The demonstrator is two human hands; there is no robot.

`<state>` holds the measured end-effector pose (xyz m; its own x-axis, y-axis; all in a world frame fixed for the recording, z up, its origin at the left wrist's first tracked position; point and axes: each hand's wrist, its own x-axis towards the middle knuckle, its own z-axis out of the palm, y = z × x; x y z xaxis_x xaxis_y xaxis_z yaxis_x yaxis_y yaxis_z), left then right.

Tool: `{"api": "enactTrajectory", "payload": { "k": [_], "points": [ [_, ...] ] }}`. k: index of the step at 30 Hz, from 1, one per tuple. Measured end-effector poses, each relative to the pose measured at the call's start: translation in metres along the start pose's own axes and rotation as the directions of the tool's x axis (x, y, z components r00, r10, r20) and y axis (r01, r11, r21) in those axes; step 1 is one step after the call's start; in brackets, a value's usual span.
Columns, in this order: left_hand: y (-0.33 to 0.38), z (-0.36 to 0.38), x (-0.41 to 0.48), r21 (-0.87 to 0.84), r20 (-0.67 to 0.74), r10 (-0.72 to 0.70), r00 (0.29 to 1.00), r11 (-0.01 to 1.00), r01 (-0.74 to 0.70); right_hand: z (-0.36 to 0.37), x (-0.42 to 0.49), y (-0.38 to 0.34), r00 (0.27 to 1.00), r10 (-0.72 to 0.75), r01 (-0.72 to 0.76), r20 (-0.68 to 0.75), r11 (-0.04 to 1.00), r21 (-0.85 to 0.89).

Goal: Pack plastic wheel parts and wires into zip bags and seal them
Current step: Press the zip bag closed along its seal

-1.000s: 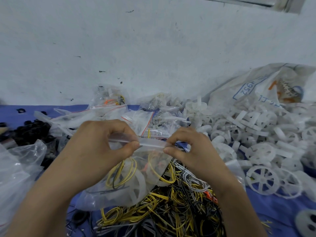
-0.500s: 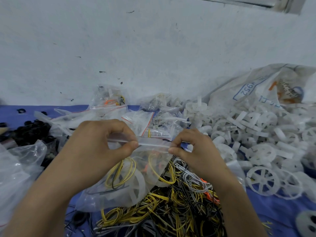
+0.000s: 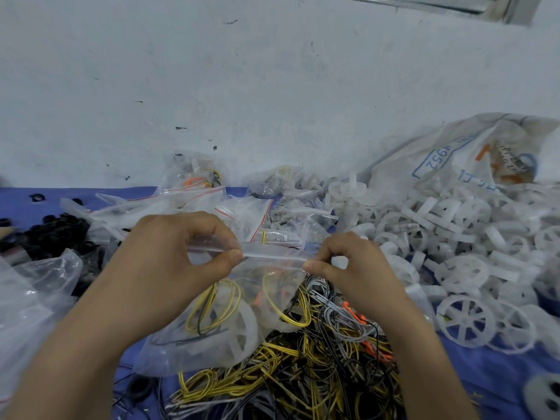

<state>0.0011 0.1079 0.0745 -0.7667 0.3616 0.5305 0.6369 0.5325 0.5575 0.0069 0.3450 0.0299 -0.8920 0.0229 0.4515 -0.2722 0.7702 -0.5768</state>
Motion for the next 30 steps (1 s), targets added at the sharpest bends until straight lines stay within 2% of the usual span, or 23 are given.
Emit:
{"api": "enactTrajectory", "payload": {
  "k": [4,6,8,11,19,23,25,30],
  "points": [
    [0.001,0.003,0.001,-0.015,0.012,-0.009,1.000,1.000,0.009,0.003,0.000,-0.005,0.997,-0.046,0.050,0.064,0.997,-0.055],
    [0.002,0.007,0.001,-0.025,0.024,-0.007,1.000,1.000,0.007,0.005,0.000,-0.012,0.993,-0.092,0.089,0.072,0.995,0.051],
    [0.006,0.012,0.002,0.001,0.038,0.028,0.999,1.000,-0.028,0.007,-0.002,-0.021,0.983,-0.178,0.163,0.049,0.959,0.231],
    [0.011,0.016,0.003,0.028,0.042,0.051,0.998,0.998,-0.053,0.010,-0.004,-0.033,0.963,-0.268,0.242,0.039,0.917,0.318],
    [0.012,0.023,0.003,-0.008,0.035,-0.008,0.999,1.000,0.008,0.012,-0.005,-0.035,0.945,-0.326,0.307,0.022,0.910,0.278],
    [0.011,0.023,0.004,-0.031,0.026,-0.022,0.999,0.999,0.023,0.008,-0.004,-0.036,0.969,-0.244,0.210,0.044,0.901,0.378],
    [0.010,0.025,0.005,-0.064,0.026,-0.026,0.999,0.998,0.028,0.008,-0.004,-0.036,0.970,-0.235,0.196,0.060,0.906,0.376],
    [0.007,0.024,0.005,-0.136,0.054,-0.019,0.998,0.990,0.027,0.014,-0.004,-0.038,0.948,-0.316,0.290,0.035,0.905,0.311]
  ]
}}
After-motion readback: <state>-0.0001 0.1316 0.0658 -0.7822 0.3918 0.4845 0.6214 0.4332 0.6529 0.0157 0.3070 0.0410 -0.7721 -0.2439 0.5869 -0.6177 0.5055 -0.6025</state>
